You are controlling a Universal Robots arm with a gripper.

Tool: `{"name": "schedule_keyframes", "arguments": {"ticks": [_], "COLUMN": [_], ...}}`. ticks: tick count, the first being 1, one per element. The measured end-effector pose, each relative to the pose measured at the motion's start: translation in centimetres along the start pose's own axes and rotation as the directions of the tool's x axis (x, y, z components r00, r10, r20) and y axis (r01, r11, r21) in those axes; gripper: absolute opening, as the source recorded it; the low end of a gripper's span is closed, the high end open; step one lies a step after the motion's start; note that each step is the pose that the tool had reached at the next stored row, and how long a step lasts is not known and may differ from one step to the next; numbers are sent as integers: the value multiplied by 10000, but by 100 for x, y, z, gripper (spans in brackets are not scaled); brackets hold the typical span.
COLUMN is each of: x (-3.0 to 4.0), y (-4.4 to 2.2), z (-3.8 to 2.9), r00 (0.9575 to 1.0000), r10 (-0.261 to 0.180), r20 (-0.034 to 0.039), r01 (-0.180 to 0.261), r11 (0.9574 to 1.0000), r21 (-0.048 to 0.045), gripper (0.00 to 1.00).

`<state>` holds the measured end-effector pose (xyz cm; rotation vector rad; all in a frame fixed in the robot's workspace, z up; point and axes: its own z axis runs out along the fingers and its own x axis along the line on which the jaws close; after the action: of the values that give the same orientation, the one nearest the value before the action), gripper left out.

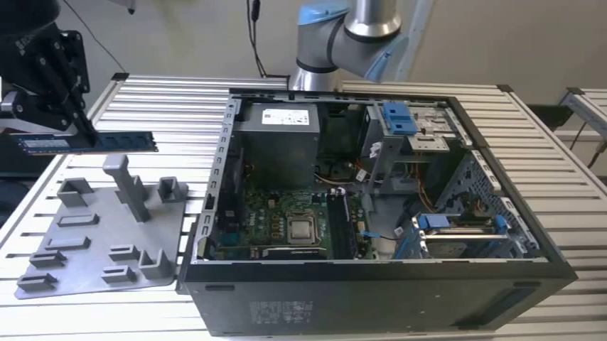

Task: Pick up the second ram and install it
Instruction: 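Pick up the second ram and move it above second insertion slot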

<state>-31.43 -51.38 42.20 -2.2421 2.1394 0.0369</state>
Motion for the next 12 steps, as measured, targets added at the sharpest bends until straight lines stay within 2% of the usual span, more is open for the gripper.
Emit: {"name": "schedule_keyframes", "arguments": {"ticks": [12], "x": [4], "y": [-83], "z": [1], "r00": [10000], "r10": [0], "r20": [0], "r01": [0], "r11": [10000], "r21": [0], "gripper": [14]}}
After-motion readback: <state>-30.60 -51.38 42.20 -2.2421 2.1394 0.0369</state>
